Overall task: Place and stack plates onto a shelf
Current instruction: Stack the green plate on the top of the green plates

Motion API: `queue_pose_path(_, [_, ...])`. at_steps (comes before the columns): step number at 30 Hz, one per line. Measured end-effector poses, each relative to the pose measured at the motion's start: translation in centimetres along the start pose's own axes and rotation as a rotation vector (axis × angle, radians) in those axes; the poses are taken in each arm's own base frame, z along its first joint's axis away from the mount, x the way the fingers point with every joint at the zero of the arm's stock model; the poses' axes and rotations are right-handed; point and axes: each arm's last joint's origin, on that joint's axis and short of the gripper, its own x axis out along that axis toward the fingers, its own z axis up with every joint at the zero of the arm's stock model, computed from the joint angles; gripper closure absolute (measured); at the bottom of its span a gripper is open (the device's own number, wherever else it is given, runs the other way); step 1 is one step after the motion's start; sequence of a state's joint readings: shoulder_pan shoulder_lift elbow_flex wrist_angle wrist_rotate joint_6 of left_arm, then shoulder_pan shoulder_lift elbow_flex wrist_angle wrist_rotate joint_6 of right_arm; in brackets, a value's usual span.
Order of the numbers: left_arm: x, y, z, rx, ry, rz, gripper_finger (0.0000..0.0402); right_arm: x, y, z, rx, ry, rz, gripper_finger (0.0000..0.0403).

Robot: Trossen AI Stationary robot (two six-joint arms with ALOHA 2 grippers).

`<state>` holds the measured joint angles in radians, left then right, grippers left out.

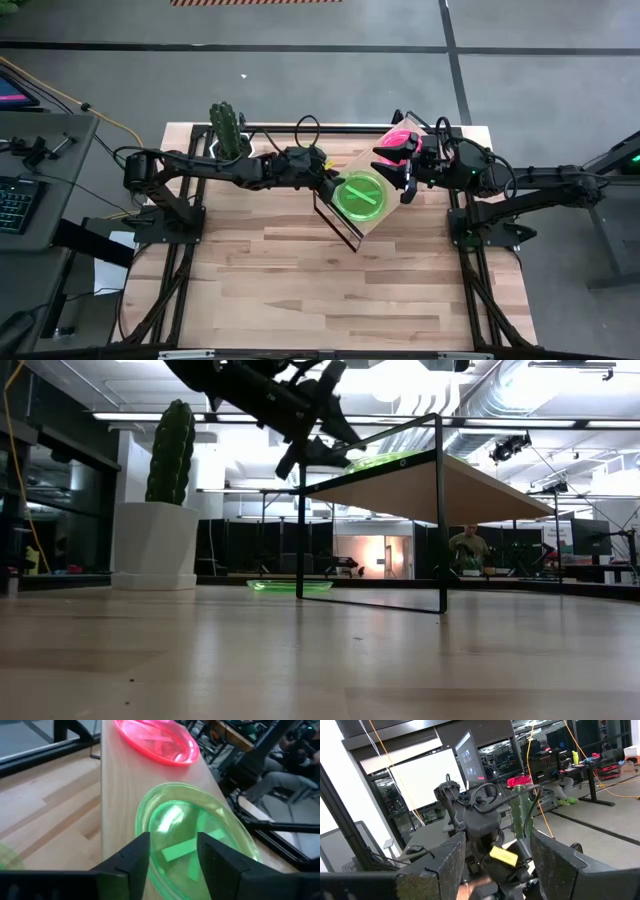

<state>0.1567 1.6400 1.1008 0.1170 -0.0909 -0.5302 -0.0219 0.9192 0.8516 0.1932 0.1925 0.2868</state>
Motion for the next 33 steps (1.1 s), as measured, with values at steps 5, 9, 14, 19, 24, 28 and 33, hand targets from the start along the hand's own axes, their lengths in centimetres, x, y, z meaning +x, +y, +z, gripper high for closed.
queue_pose_path(5, [-0.6,0.2,0.7,-0.010,0.001,-0.042,0.0225,0.0,0.0,0.0,0.001,-0.004,0.001,0.0199])
queue_pose_path(9, [-2.4,0.1,2.5,0.037,-0.048,-0.094,0.0223,0.0,0.0,0.1,0.004,-0.009,0.003,0.0199])
queue_pose_path(14, [-7.0,-0.6,5.4,0.137,-0.168,-0.192,0.0229,0.0,0.0,0.2,0.010,-0.018,-0.005,0.0199])
queue_pose_path(19, [-11.3,-1.0,5.8,0.190,-0.286,-0.196,0.0235,0.0,-0.3,0.2,0.018,-0.035,-0.063,0.0199])
queue_pose_path(24, [-13.8,-1.1,4.5,0.153,-0.381,-0.277,0.0236,0.0,-0.3,0.2,0.030,-0.042,-0.087,0.0199])
queue_pose_path(28, [-14.3,-1.1,3.2,0.120,-0.397,-0.324,0.0236,0.0,-0.4,0.2,0.030,-0.035,-0.089,0.0199])
queue_pose_path(33, [-14.0,-1.4,2.4,0.125,-0.364,-0.334,0.0236,0.0,-0.4,0.0,0.030,-0.019,-0.094,0.0199])
